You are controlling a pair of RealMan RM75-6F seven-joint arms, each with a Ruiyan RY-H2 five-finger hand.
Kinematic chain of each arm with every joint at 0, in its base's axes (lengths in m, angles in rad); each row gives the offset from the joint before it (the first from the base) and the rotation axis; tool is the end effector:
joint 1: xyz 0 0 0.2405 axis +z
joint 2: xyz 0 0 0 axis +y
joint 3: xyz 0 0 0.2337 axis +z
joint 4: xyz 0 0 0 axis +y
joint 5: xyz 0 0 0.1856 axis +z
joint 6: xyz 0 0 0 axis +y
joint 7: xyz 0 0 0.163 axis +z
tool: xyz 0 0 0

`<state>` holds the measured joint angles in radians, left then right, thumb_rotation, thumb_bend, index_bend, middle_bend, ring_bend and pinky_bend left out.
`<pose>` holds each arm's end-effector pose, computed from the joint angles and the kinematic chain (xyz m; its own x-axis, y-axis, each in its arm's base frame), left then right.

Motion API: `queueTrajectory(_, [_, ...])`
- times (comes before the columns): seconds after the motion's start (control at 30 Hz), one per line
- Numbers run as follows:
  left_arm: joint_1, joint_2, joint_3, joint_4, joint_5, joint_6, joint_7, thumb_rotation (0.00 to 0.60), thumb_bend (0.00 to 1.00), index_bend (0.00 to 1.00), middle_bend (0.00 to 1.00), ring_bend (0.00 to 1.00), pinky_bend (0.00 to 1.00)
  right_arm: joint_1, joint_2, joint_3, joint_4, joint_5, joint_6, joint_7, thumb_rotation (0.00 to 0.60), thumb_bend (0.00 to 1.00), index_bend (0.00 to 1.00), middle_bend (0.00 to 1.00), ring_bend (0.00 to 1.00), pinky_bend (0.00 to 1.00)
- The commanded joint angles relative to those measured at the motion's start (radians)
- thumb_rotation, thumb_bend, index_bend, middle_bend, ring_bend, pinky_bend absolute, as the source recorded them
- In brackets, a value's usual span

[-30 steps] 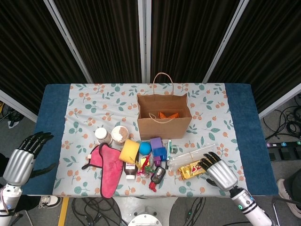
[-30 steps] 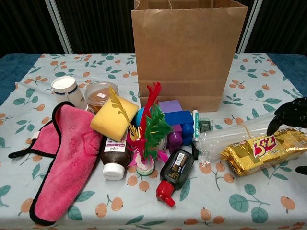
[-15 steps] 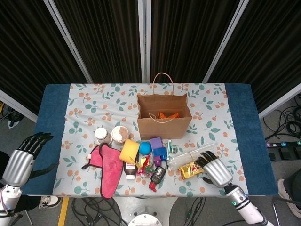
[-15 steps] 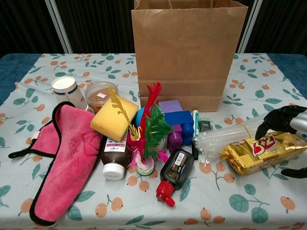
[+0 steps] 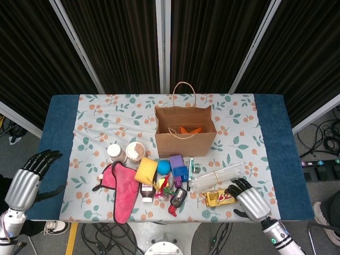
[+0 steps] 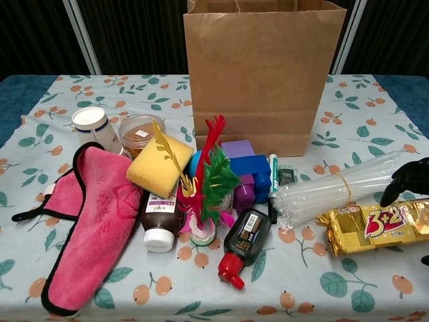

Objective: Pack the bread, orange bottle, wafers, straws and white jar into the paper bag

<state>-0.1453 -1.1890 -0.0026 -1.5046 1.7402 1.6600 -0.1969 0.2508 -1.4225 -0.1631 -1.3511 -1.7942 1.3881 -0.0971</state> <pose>-0.2401 0.1973 0.1619 0.2254 -0.0893 0.9702 0.9163 -0.3189 -0.2423 -0.2405 -0.1843 0.0392 0.5326 -0.1765 0.8278 -0.7762 -0.4919 0.3945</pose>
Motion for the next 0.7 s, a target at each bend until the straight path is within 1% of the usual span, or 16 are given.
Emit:
queueTrajectory(0.03, [0.000,-0.001,0.000,0.000,0.002,0.000,0.007,0.600,0.10,0.23,0.29,0.17,0.22,-0.004,-0.006,0.016,-0.004,0.007,0.006,-0.009,0.600,0.01,0.33,0.33,0.18,0.19])
queueTrajectory(0.27, [0.003,-0.001,0.001,0.009,-0.006,-0.002,0.006,0.600,0.10,0.23,0.29,0.17,0.22,0.013,-0.042,0.047,0.010,0.036,-0.037,-0.037,0.600,0.01,0.33,0.33,0.18,0.19])
queueTrajectory(0.53, [0.004,-0.007,0.001,0.022,-0.003,0.002,0.003,0.600,0.10,0.23,0.29,0.17,0.22,0.029,-0.080,0.065,0.033,0.063,-0.079,-0.050,0.600,0.01,0.33,0.33,0.18,0.19])
queueTrajectory(0.7, [0.003,-0.012,0.000,0.030,0.002,0.009,-0.001,0.600,0.10,0.23,0.29,0.15,0.22,0.039,-0.099,0.074,0.044,0.096,-0.121,-0.052,0.600,0.02,0.33,0.33,0.18,0.19])
